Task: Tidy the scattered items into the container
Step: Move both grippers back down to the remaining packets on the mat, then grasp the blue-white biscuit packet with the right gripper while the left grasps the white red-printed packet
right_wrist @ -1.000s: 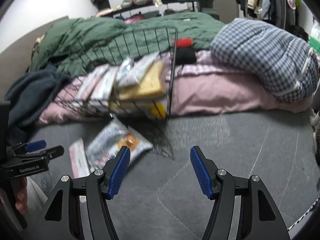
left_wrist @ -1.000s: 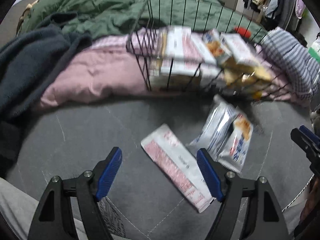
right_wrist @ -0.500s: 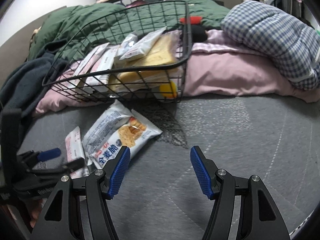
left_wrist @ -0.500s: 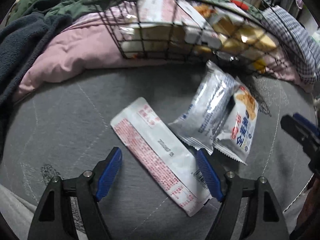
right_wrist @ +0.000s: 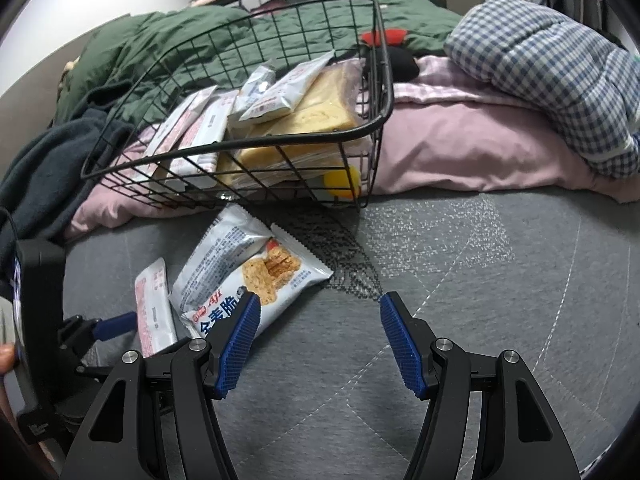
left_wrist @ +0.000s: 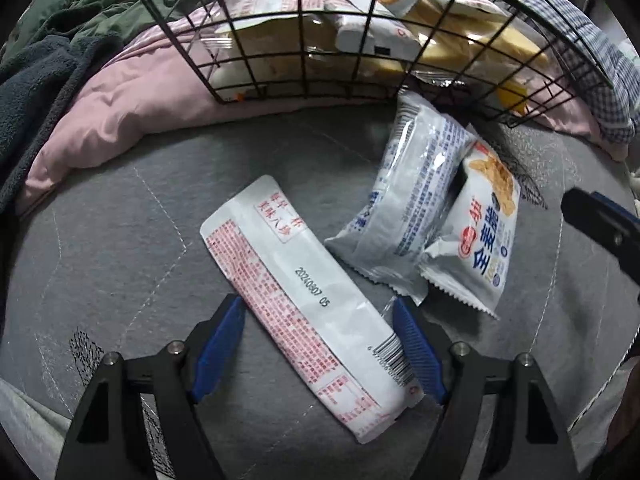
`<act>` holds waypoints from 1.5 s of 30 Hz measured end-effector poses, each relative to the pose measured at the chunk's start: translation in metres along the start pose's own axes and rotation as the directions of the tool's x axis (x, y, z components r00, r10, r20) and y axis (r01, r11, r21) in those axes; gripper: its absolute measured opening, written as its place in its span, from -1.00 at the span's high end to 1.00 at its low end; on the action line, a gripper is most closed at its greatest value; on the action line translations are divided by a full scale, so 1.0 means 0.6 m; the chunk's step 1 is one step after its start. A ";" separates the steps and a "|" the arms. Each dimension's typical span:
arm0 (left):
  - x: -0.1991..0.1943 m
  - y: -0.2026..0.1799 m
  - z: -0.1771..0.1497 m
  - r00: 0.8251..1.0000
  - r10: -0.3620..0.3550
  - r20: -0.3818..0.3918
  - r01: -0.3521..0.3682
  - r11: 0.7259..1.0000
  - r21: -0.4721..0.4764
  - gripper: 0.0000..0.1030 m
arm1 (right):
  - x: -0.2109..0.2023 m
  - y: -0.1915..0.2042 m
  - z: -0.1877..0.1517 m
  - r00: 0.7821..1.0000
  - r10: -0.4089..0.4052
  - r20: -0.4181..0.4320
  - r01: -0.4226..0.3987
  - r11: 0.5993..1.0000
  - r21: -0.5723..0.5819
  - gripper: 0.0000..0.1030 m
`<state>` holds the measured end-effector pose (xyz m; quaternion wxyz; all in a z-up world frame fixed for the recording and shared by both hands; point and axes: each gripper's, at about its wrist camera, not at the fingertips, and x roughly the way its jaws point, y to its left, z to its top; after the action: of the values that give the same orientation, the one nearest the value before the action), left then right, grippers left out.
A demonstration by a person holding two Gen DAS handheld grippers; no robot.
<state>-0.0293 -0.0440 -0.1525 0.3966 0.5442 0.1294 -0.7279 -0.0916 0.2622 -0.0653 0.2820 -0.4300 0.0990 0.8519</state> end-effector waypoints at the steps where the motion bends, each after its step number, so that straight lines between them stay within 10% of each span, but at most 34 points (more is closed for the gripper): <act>1: -0.001 0.004 -0.003 1.000 -0.002 -0.007 0.002 1.000 -0.001 -0.54 | 0.000 0.000 0.000 1.000 0.002 0.000 -0.002 1.000 0.002 -0.22; 18: -0.014 0.070 -0.037 0.999 0.041 -0.032 -0.042 0.998 -0.043 -0.55 | 0.106 0.062 0.011 0.998 -0.043 -0.053 0.047 0.995 0.084 -0.22; 36: -0.018 0.052 -0.055 0.999 0.053 -0.009 -0.053 0.996 -0.077 -0.57 | 0.070 -0.021 -0.025 0.992 -0.070 -0.105 0.080 0.992 0.093 -0.23; 45: -0.012 0.059 -0.063 0.999 0.044 -0.003 -0.044 0.993 -0.111 -0.76 | 0.092 0.017 -0.025 0.968 -0.207 -0.138 0.218 0.974 0.068 -0.24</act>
<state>0.0226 -0.0405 -0.1517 0.4423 0.5241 0.1578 -0.7105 -0.1132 0.2695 -0.1185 0.3823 -0.4808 0.1056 0.7820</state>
